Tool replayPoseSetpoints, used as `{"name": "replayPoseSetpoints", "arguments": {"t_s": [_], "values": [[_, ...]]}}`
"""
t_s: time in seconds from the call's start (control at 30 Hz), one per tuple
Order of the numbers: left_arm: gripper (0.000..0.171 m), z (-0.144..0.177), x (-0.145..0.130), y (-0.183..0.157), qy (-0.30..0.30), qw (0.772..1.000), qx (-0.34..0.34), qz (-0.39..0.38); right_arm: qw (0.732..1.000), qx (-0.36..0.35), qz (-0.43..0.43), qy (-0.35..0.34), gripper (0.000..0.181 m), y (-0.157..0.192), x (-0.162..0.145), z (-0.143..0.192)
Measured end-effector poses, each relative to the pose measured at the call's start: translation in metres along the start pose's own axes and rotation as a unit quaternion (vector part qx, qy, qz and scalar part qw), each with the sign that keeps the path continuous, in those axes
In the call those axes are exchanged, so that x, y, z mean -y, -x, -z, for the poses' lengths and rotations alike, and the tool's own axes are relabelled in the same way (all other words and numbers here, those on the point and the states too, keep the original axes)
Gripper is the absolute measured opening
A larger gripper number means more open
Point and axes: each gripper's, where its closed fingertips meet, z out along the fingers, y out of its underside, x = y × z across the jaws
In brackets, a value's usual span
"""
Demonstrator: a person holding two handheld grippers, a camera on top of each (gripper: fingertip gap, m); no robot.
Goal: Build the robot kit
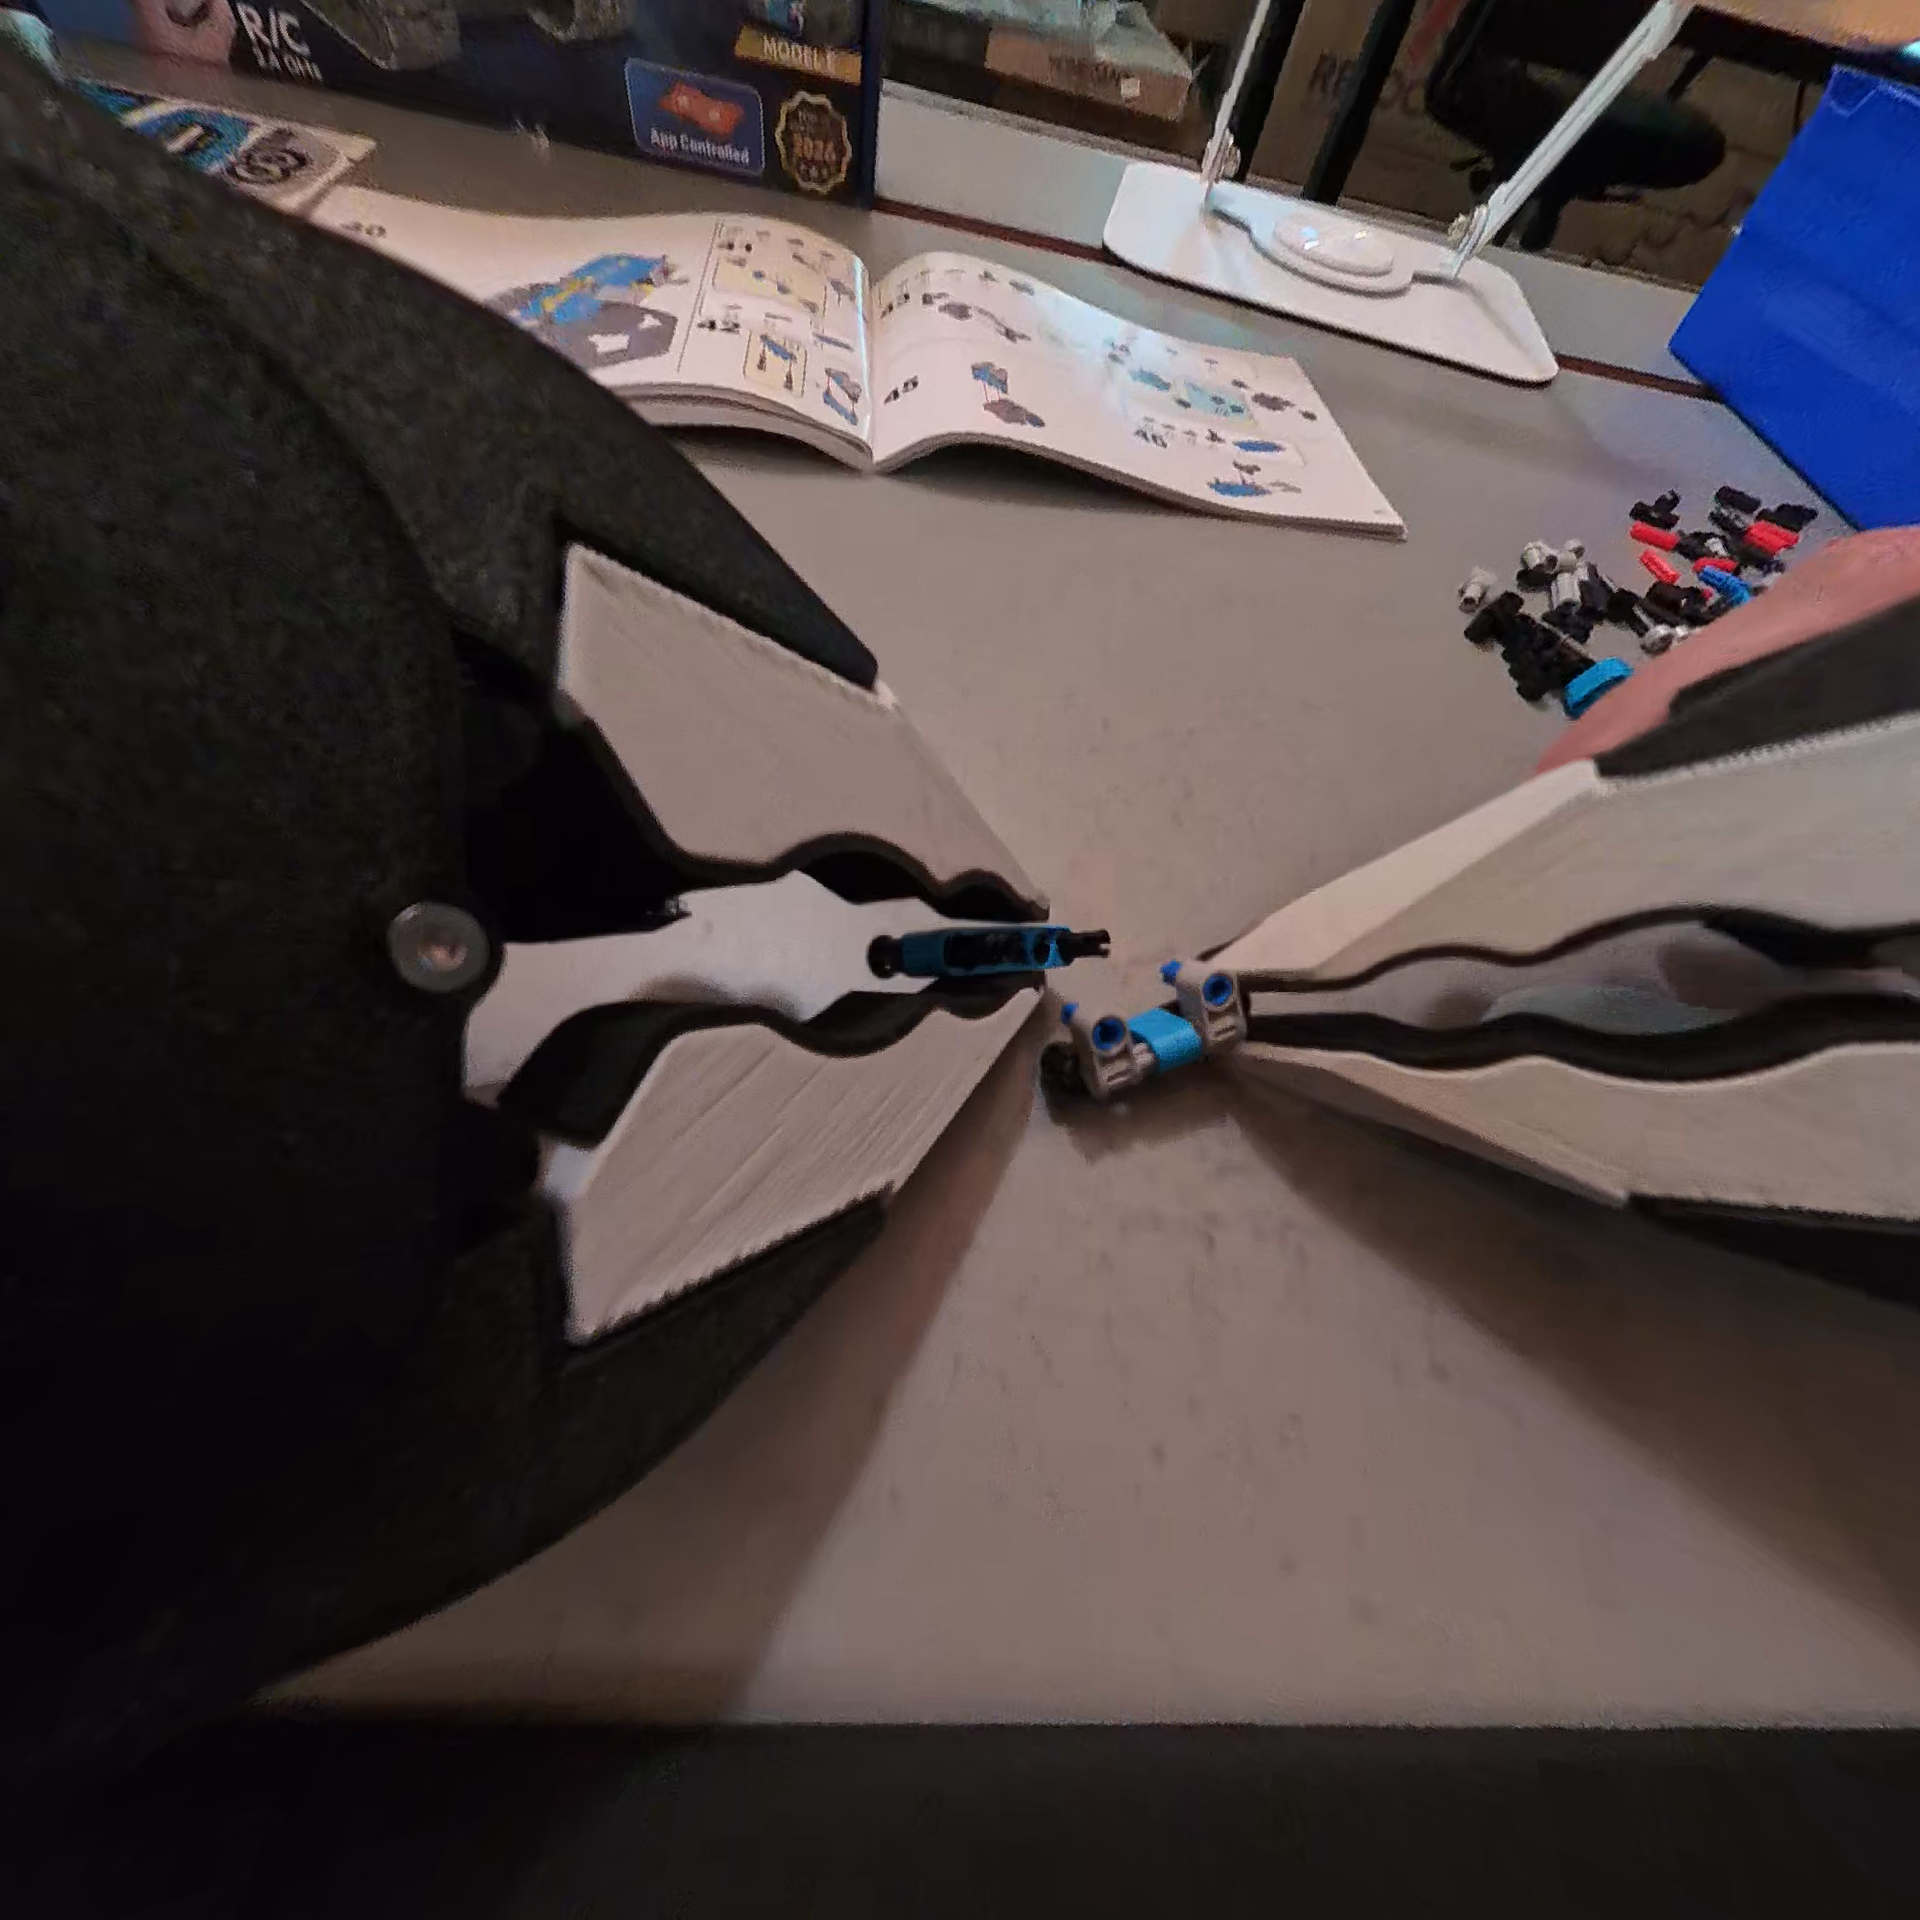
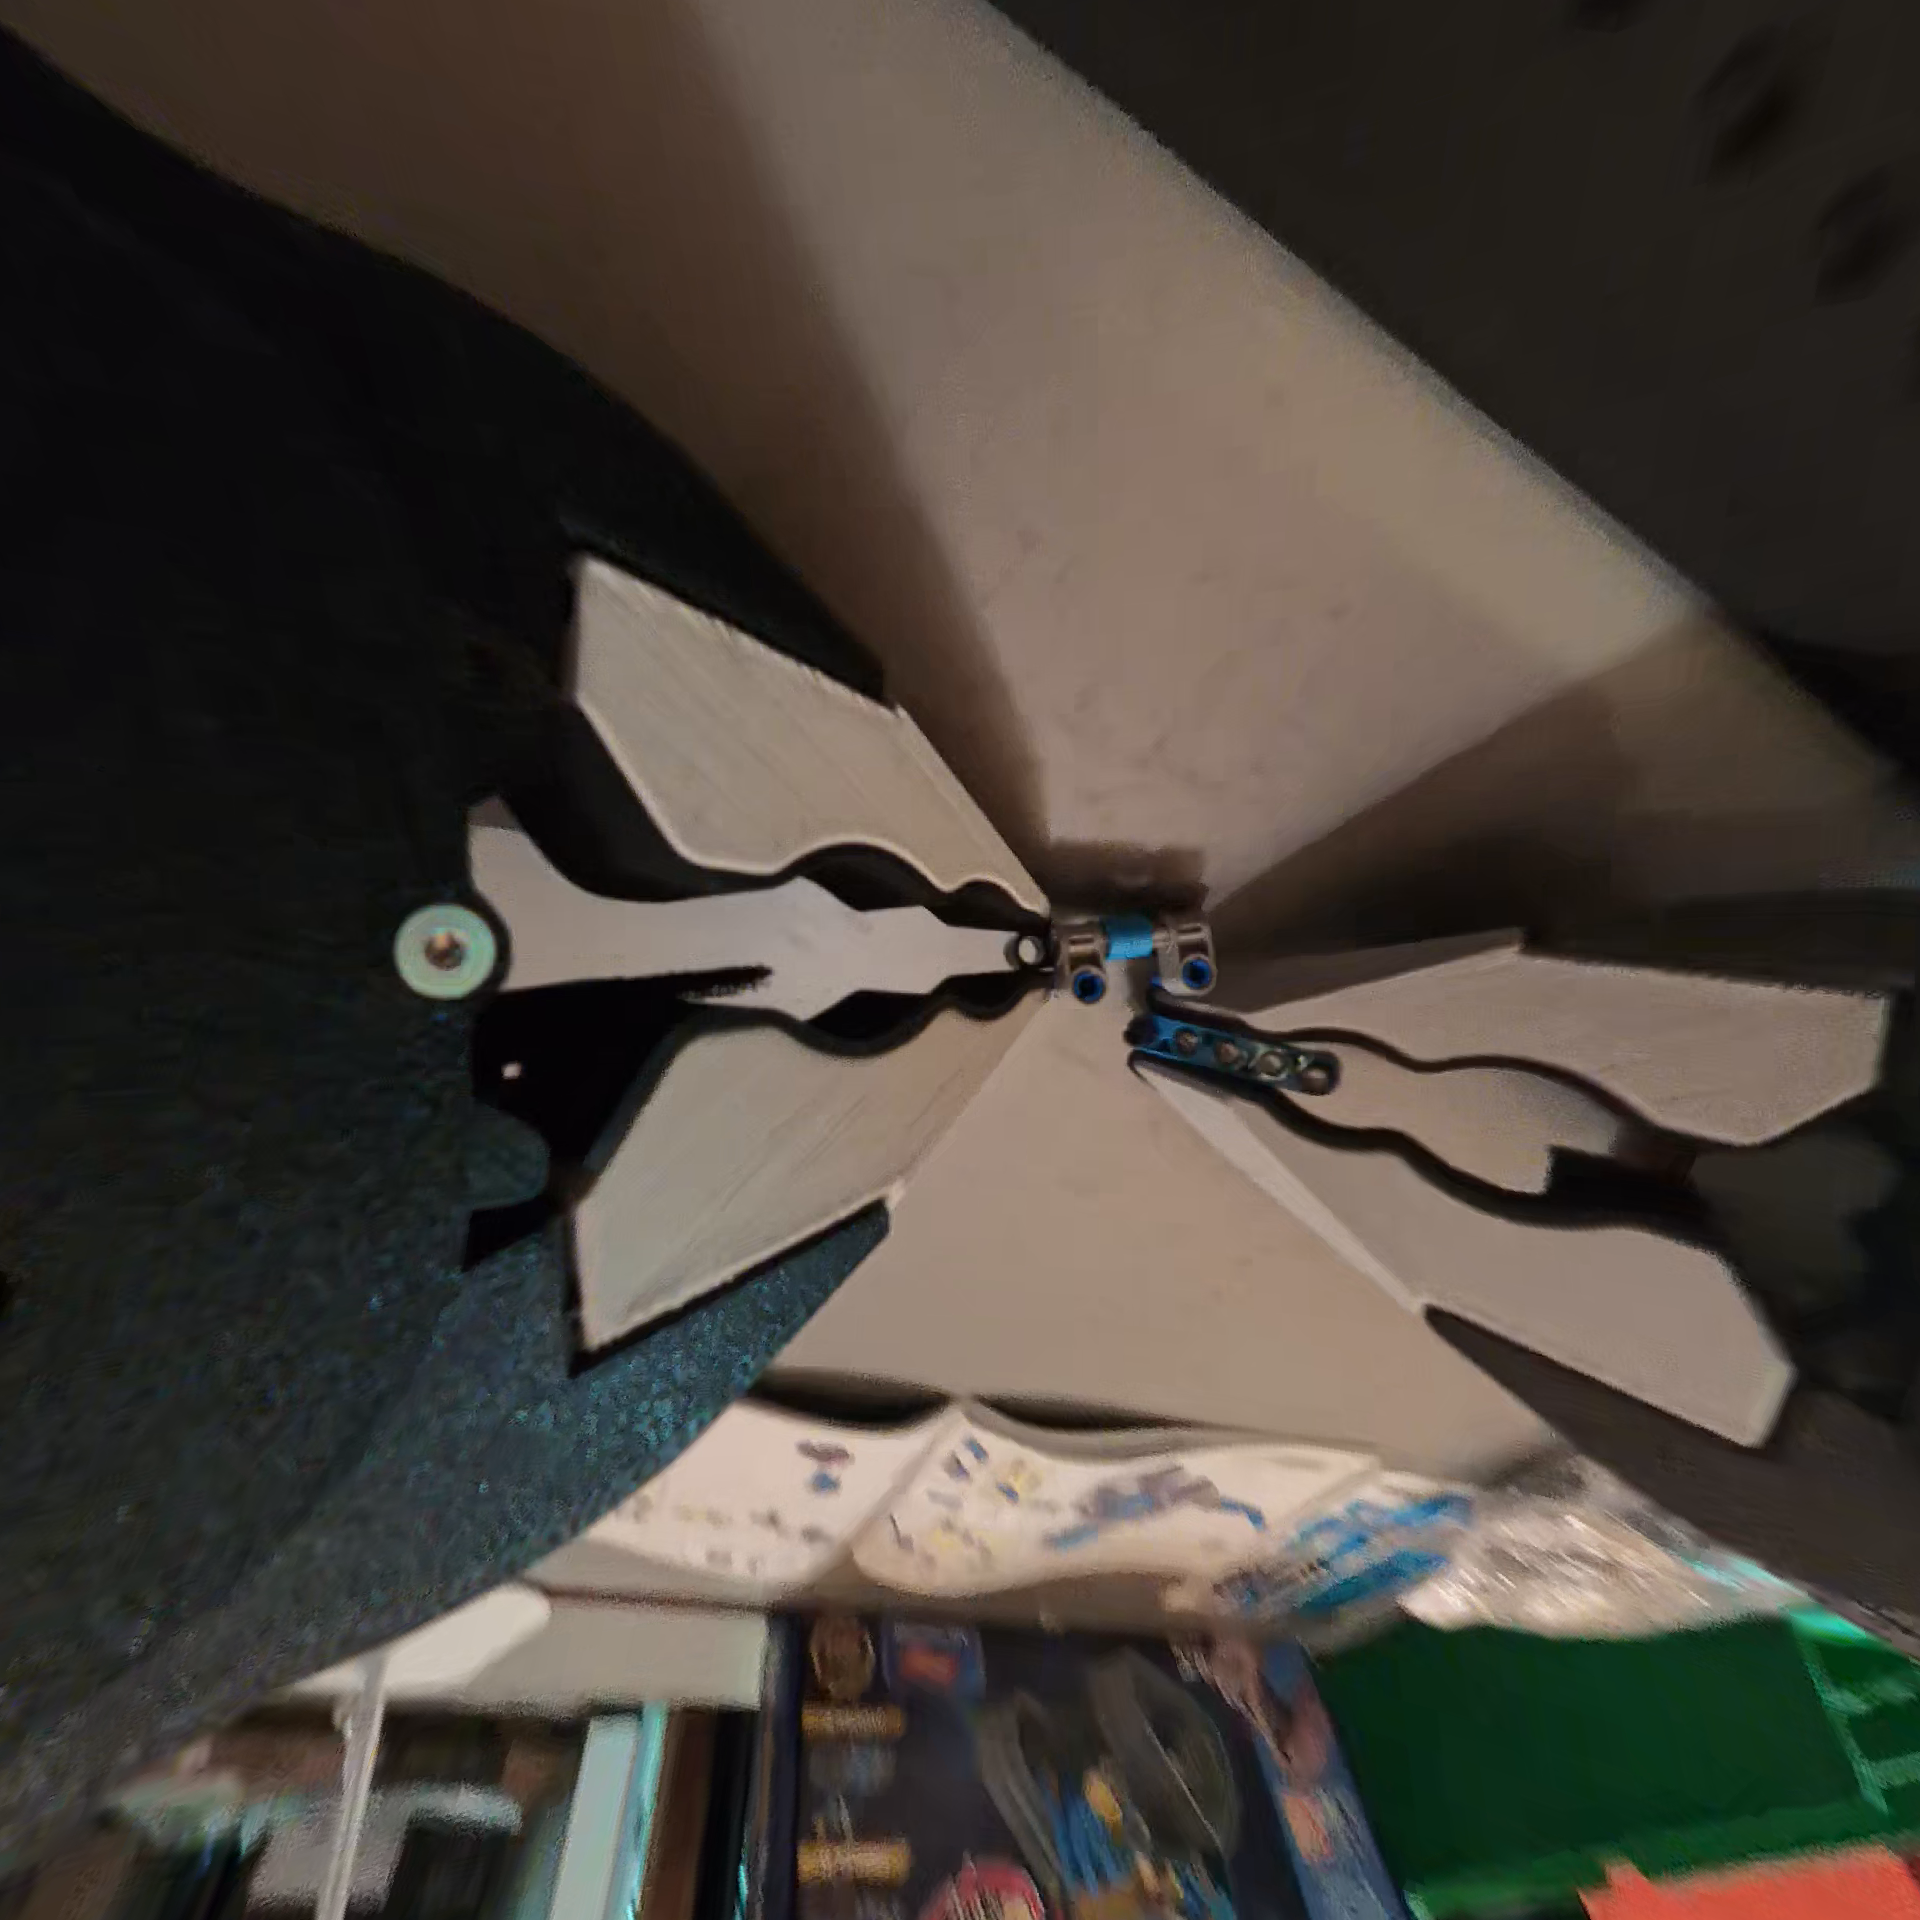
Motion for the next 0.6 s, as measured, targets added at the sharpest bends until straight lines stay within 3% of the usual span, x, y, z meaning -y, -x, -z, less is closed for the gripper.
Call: {"name": "replayPoseSetpoints", "arguments": {"t_s": [0.13, 0.37, 0.47, 0.6], "values": [[0.026, 0.005, 0.001, 0.001, -0.002, 1.000, 0.003, 0.017, 1.000, -0.001, 0.011, -0.003, 0.007, 0.006, 0.003, 0.000], [0.040, 0.030, -0.001, -0.022, -0.004, 0.994, -0.048, 0.096, 0.990, 0.076, -0.121, -0.021, 0.029, 0.019, 0.010, 0.012], [0.038, 0.045, 0.002, -0.028, -0.010, 0.986, -0.072, 0.147, 0.976, 0.114, -0.185, -0.034, 0.031, 0.028, 0.016, 0.015], [0.026, 0.045, -0.010, -0.022, 0.003, 0.975, -0.080, 0.209, 0.972, 0.094, -0.216, -0.028, 0.029, 0.018, 0.013, 0.010]]}}
